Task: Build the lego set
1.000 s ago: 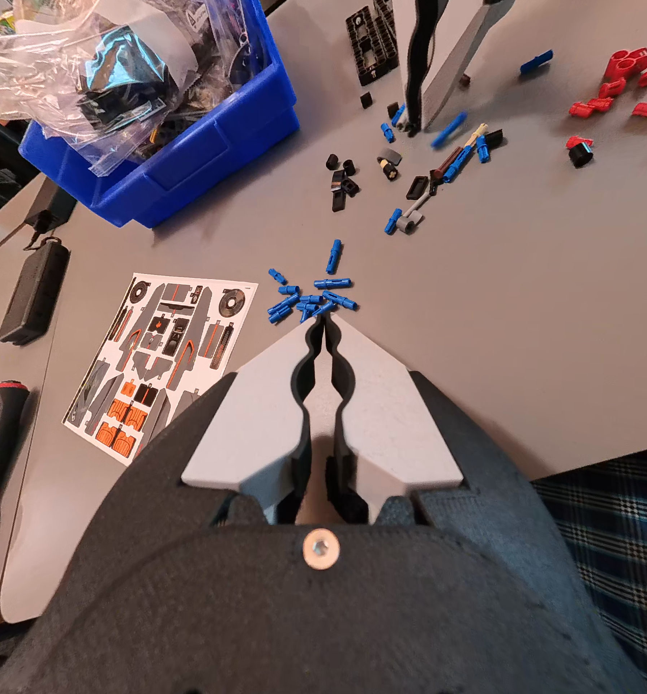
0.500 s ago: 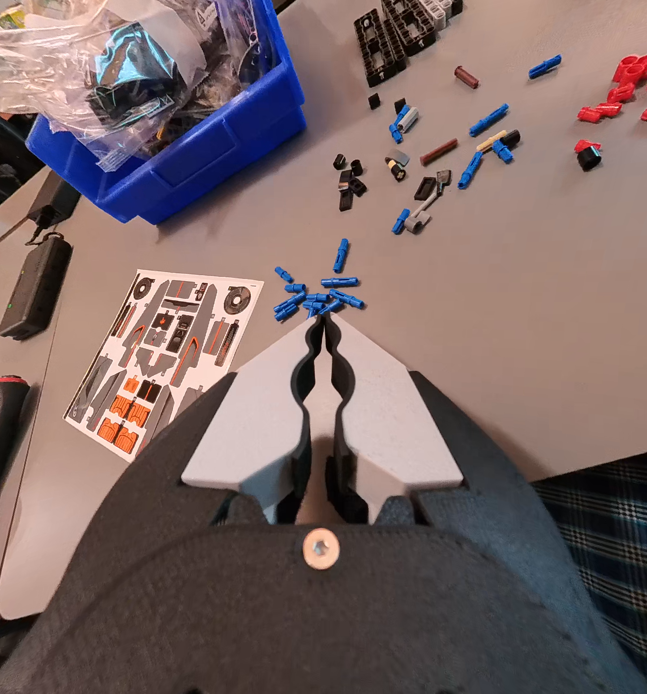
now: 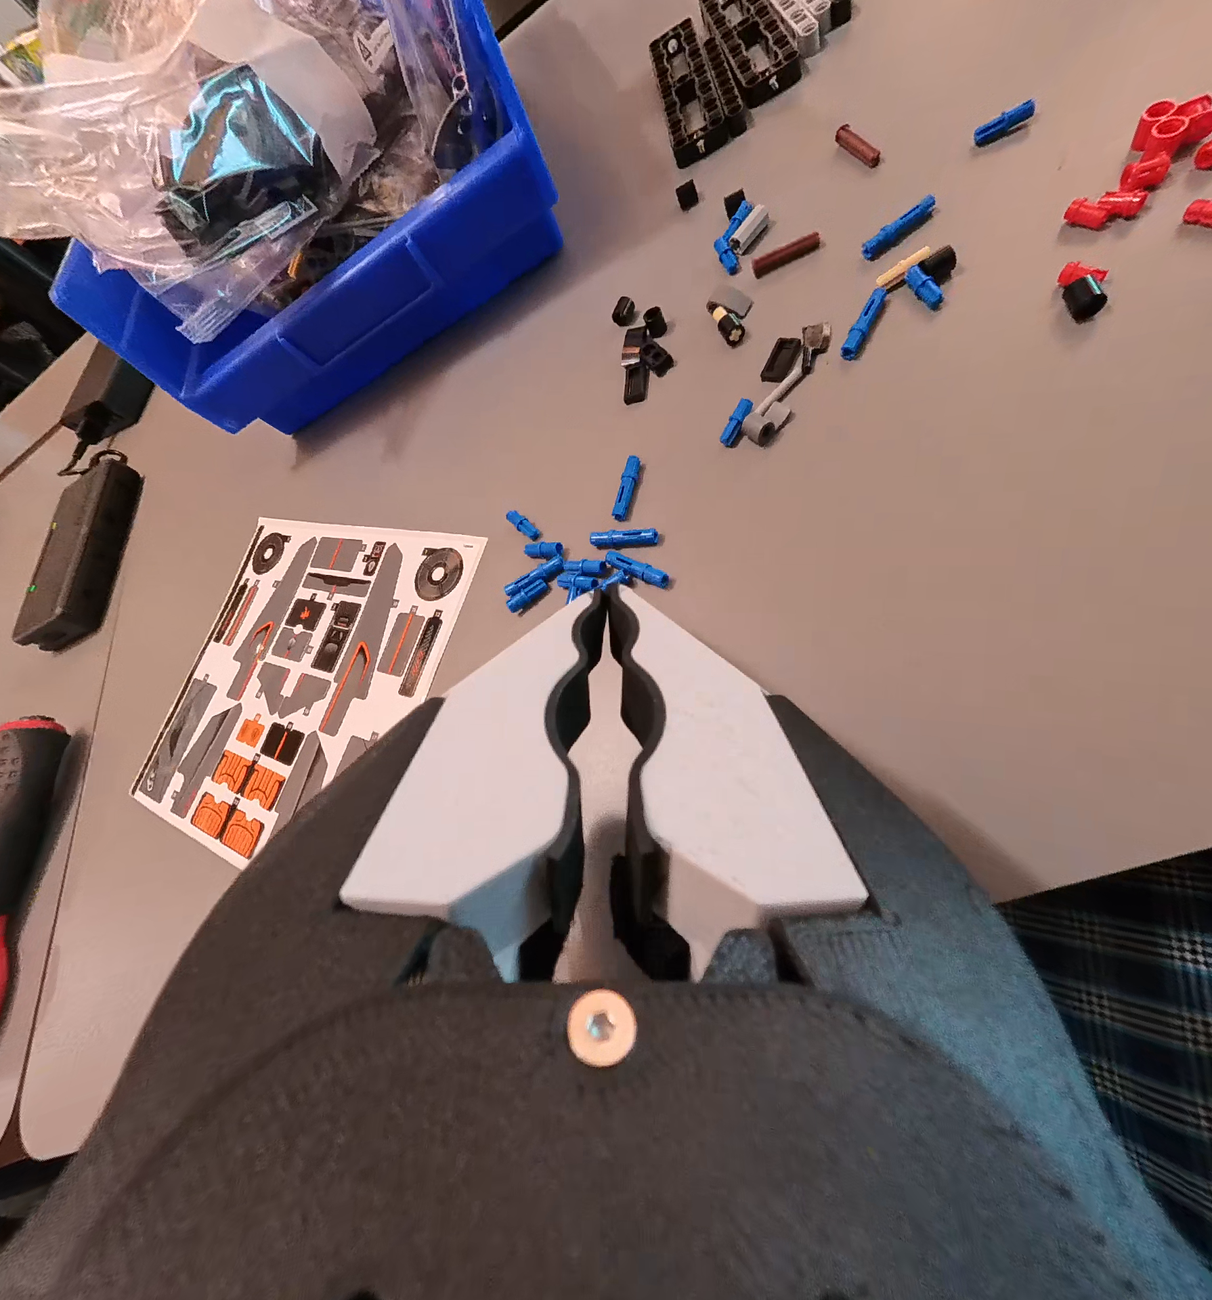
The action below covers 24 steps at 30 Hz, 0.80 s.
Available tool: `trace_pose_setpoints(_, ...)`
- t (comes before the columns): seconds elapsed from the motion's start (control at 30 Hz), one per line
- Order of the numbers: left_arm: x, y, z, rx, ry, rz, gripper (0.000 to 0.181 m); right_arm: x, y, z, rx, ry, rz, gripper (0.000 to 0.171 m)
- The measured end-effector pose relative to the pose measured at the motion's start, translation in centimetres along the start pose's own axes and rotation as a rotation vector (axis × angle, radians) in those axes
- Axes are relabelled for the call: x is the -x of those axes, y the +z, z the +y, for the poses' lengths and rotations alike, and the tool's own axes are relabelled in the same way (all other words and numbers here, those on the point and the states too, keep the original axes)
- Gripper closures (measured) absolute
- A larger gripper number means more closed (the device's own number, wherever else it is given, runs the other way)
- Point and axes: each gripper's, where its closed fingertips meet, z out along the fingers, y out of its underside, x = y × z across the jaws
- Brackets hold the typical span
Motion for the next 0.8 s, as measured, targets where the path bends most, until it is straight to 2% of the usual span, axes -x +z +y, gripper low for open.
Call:
trace_pose_setpoints(0.03, 0.0, 0.0, 0.0, 0.001, 0.003, -0.001, 0.181, 0.0, -0.1, -0.1, -0.009, -0.003, 0.000, 0.150)
trace_pose_setpoints(0.07, -0.1, 0.0, -0.1, 0.002, 0.006, -0.001, 0.181, 0.0, -0.3, -0.3, -0.015, -0.016, 0.005, 0.159)
trace_pose_setpoints(0.27, -0.2, 0.1, 0.0, 0.002, 0.008, 0.003, 0.181, 0.4, -2.1, -1.8, -0.078, -0.057, 0.028, 0.169)
trace_pose_setpoints(0.3, -0.2, 0.2, 0.0, 0.003, 0.006, 0.004, 0.181, 1.2, -2.7, -2.9, -0.109, -0.061, 0.003, 0.171)
trace_pose_setpoints(0.4, -0.4, 0.2, 0.0, 0.002, 0.009, 0.009, 0.181, 5.8, -4.0, -8.5, -0.220, -0.166, -0.083, 0.157)
trace_pose_setpoints(0.5, -0.4, 0.1, 0.0, 0.000, 0.010, 0.008, 0.181, 11.6, -3.9, -14.5, -0.294, -0.317, -0.170, 0.157)
trace_pose_setpoints(0.67, -0.1, -0.1, 0.0, -0.001, 0.008, -0.001, 0.181, 21.2, -1.4, -22.4, -0.348, -0.556, -0.273, 0.156)
trace_pose_setpoints(0.8, -0.2, 0.0, 0.1, -0.003, 0.007, 0.004, 0.181, 25.7, 1.2, -26.5, -0.338, -0.745, -0.244, 0.153)
